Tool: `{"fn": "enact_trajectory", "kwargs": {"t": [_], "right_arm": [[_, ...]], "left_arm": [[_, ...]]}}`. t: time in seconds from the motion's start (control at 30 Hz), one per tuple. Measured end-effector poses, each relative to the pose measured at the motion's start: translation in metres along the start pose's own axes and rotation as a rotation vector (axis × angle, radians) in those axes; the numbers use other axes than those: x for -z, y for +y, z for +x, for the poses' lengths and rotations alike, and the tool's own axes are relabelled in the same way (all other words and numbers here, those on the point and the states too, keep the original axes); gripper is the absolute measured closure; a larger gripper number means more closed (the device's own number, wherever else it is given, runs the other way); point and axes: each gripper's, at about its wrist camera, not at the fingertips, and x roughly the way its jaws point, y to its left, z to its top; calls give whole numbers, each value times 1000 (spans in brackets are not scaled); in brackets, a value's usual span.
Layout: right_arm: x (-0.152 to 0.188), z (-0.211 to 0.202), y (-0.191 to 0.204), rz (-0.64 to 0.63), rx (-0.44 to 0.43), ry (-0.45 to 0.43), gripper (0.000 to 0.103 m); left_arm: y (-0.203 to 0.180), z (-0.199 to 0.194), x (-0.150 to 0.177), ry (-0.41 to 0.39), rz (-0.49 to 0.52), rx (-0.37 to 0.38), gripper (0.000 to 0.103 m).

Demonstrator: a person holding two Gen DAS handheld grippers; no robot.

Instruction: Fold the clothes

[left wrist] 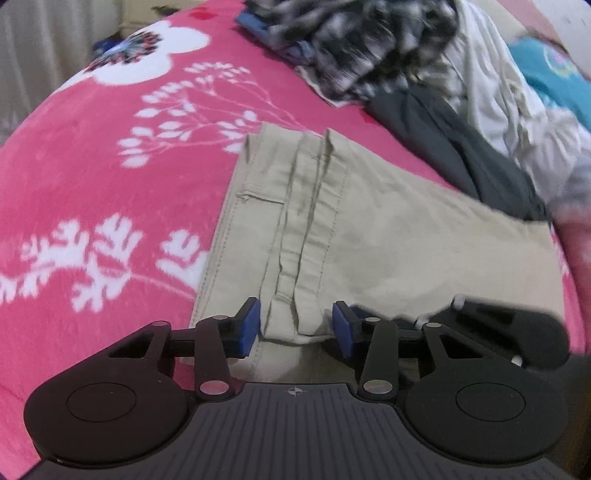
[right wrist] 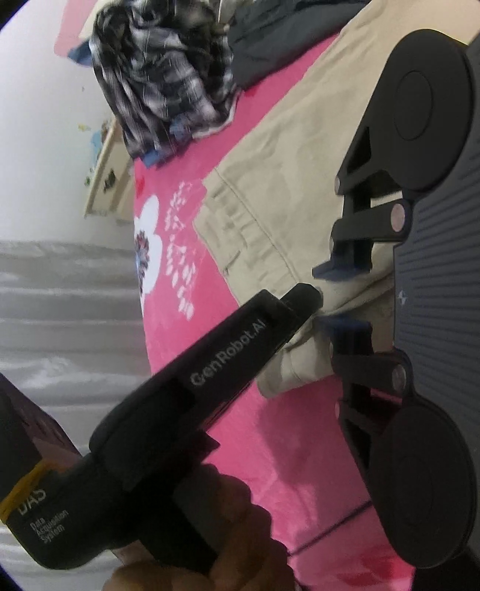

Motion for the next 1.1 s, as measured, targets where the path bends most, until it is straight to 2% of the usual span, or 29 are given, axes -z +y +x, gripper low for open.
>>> {"fn": "enact_trajectory", "kwargs": {"t": [0.13, 0.23, 0.5, 0.67, 0.77, 0.87, 0.9, 0.93, 0.97, 1.0, 1.03, 1.1], "right_arm": [[-4, -2, 4, -9, 45, -14, 95], [-7, -7, -1, 32, 45, -22, 97], [-26, -13, 0, 38, 64, -73, 98], [-37, -13, 8, 24, 48, -103, 98], [-34, -1, 18, -10, 43, -87, 98], [-21, 21, 24, -63, 32, 2, 94], [-20, 18, 23, -75, 34, 1, 92], [-19, 15, 23, -87, 37, 0, 89], [-18, 10, 21, -91, 39, -5, 76], [-17, -1, 14, -63, 43, -27, 66], [-17, -13, 8, -35, 46, -48, 65], [-12, -39, -15, 60, 64, -63, 65]], "left_arm": [[1, -5, -3, -16, -59, 37, 77], [4, -12, -7, -25, -93, 77, 80], [24, -32, -15, -71, -207, 163, 83], [37, -48, -14, -114, -205, 139, 83], [47, -35, -8, -80, -186, 107, 82], [50, -22, -3, -29, -188, 67, 75], [51, -19, -2, -19, -193, 58, 74], [52, -18, -1, -9, -197, 49, 67], [52, -21, -2, -12, -198, 28, 60], [52, -25, -3, -23, -206, -5, 45], [51, -30, -4, -47, -209, -38, 41], [46, -40, -9, -113, -180, -62, 40]]}}
